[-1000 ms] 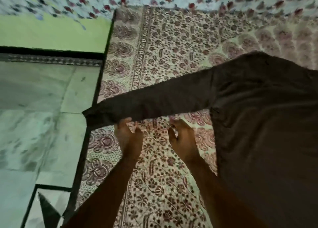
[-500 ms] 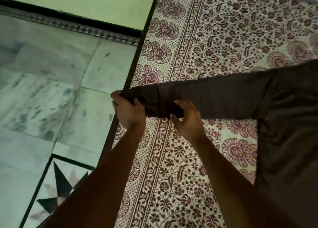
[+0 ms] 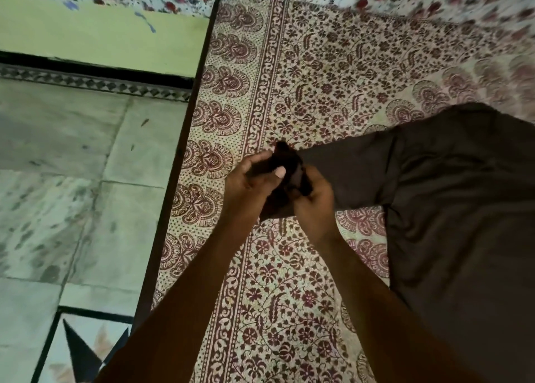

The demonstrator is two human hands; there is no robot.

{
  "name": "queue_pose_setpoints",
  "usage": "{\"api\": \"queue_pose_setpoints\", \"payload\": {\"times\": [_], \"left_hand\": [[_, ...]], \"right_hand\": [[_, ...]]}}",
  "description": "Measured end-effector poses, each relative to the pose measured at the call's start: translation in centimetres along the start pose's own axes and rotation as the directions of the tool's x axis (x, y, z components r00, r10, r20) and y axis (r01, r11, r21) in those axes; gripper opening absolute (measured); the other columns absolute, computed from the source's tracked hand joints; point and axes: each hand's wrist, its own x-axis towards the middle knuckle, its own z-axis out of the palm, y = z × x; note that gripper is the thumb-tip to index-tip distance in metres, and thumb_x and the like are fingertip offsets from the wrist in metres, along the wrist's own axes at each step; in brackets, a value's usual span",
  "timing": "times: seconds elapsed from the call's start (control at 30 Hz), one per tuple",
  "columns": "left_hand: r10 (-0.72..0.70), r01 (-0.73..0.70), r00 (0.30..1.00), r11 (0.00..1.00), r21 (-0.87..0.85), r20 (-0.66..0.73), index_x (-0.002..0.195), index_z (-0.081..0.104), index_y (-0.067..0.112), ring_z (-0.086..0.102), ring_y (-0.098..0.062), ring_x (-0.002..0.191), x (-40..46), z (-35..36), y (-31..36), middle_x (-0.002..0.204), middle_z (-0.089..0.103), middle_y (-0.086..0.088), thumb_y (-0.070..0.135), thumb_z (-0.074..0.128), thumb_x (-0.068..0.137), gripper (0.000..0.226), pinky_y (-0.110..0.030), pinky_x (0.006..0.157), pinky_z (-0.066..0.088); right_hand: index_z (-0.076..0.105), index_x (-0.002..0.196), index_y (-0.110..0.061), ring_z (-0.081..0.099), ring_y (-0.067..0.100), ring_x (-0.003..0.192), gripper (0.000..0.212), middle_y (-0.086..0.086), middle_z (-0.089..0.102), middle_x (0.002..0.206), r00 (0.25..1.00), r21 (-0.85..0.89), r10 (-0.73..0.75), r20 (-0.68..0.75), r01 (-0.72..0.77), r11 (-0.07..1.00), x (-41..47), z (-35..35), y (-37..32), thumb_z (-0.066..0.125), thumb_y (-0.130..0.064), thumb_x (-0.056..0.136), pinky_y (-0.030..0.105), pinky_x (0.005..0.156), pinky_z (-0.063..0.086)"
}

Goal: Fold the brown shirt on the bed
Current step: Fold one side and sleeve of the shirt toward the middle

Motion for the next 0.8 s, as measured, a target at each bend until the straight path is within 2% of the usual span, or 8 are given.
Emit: {"api": "queue_pose_setpoints", "payload": {"times": [0.07,0.17,0.3,0.4,0.5,0.57,0.7,0.8], "left_hand": [[0.072,-0.074,0.997,0.992,0.098,0.021,0.12,0.067,0.015,0.072,-0.01,0.103,0.1,1.0,0.1,0.105,0.078,0.005,0.02,0.065,0.098,0.023,-0.028,0.083,0.059],[0.166,-0.169,0.985,0.943,0.288,0.037,0.114,0.067,0.025,0.064,-0.007,0.11,0.2,2.5,-1.1,0.113,0.071,0.011,0.026,0.064,0.096,0.019,-0.047,0.095,0.056],[0.129,-0.194,0.977,0.873,0.448,0.172,0.14,0.05,0.026,0.041,-0.017,0.138,0.1,6.3,-2.2,0.149,0.041,0.0,0.004,0.075,0.085,0.064,-0.033,0.11,0.039],[0.014,-0.153,0.954,0.882,0.447,0.299,0.154,0.034,0.021,0.035,-0.014,0.144,1.0,10.2,-1.6,0.157,0.038,0.002,0.005,0.075,0.087,0.081,-0.03,0.116,0.031],[-0.085,-0.092,0.943,0.862,0.499,0.321,0.157,0.031,0.019,0.036,-0.022,0.147,1.6,15.3,-2.7,0.159,0.038,-0.006,0.019,0.079,0.086,0.085,-0.043,0.122,0.032],[-0.121,-0.069,0.95,0.819,0.569,0.289,0.156,0.032,0.018,0.036,-0.025,0.147,1.3,19.3,-3.7,0.159,0.037,-0.007,0.028,0.083,0.083,0.09,-0.048,0.12,0.035],[-0.079,-0.11,0.961,0.77,0.628,0.265,0.156,0.032,0.03,0.038,-0.022,0.146,-0.4,25.9,-5.0,0.159,0.04,-0.001,0.079,0.08,0.053,0.123,-0.051,0.117,0.038],[-0.065,-0.203,0.953,0.589,0.782,0.297,0.156,0.011,0.051,0.017,-0.026,0.156,-2.3,30.7,-5.2,0.168,0.021,0.005,0.096,0.068,0.044,0.133,-0.061,0.122,0.021]], "right_hand": [[0.066,0.116,-0.009,0.069,0.022,0.103,0.025,0.005,0.073,0.106,0.997,0.071,0.018,-0.077,-0.012,0.997,0.1,-1.7,-0.6,0.058,-0.003,0.093,0.045,0.09,0.057],[0.067,0.116,-0.012,0.068,0.03,0.107,0.025,0.01,0.073,0.109,0.98,0.155,0.017,-0.198,0.014,0.988,0.1,-4.8,-1.8,0.057,-0.007,0.093,0.051,0.095,0.055],[0.072,0.105,-0.009,0.073,0.023,0.101,0.015,-0.003,0.078,0.099,0.939,0.25,0.062,-0.337,0.026,0.968,0.6,-10.6,-3.0,0.072,-0.009,0.09,0.057,0.094,0.056],[0.074,0.108,-0.004,0.072,0.033,0.106,0.027,0.009,0.078,0.105,0.924,0.269,0.036,-0.38,0.073,0.96,1.2,-15.9,-3.2,0.078,-0.018,0.085,0.058,0.095,0.056],[0.074,0.104,-0.009,0.072,0.03,0.106,0.014,0.008,0.077,0.103,0.921,0.275,0.023,-0.388,0.092,0.957,1.6,-21.5,-3.2,0.075,-0.013,0.091,0.056,0.094,0.057],[0.074,0.094,-0.018,0.072,0.031,0.104,0.009,0.01,0.076,0.098,0.92,0.287,0.044,-0.39,0.076,0.955,1.9,-25.6,-3.0,0.076,-0.025,0.089,0.058,0.093,0.057],[0.074,0.102,-0.013,0.071,0.032,0.106,0.029,0.011,0.076,0.105,0.909,0.323,0.051,-0.414,0.094,0.942,2.8,-33.5,-2.7,0.079,-0.035,0.083,0.06,0.095,0.055],[0.075,0.092,-0.018,0.074,0.031,0.099,0.003,0.004,0.079,0.095,0.914,0.35,0.053,-0.402,0.1,0.932,3.2,-38.6,-2.9,0.074,-0.017,0.089,0.059,0.09,0.058]]}}
